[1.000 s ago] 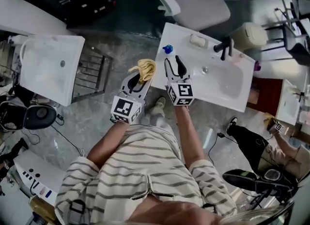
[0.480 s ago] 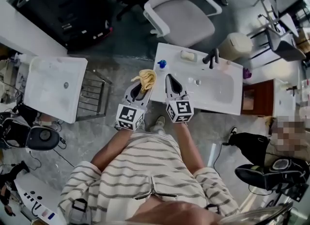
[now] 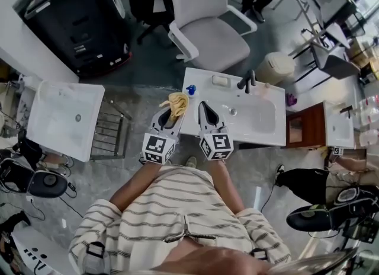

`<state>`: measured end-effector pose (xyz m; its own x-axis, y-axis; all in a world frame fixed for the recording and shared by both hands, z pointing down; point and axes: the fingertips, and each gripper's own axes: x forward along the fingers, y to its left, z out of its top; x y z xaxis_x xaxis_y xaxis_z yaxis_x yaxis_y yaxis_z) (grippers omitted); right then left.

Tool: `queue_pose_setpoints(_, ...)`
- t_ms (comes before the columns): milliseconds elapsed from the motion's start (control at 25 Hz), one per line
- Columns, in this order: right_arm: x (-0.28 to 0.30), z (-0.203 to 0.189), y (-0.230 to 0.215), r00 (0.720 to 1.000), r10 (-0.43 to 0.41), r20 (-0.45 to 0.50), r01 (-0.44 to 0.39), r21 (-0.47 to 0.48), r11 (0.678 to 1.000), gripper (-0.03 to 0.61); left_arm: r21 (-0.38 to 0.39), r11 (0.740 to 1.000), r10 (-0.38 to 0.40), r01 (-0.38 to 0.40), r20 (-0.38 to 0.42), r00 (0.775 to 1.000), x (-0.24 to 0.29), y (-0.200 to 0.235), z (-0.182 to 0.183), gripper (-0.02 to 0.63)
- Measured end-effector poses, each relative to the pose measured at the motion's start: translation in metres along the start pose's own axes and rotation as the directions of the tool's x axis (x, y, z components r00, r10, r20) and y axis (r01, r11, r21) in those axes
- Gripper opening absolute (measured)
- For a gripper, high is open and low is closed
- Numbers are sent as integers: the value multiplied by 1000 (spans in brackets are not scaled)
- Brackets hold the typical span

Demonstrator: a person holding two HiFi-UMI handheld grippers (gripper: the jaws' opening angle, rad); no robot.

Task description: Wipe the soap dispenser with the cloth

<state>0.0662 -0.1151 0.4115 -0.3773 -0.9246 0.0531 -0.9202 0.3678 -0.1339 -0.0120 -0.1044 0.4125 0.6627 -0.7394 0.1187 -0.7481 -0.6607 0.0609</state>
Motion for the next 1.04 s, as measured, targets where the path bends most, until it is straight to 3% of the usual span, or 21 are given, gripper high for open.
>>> queue_pose_setpoints(1040, -11, 20, -8, 999, -10, 46, 10, 8, 1000, -14, 37, 999, 3, -4, 30, 1000, 6, -7, 8, 114)
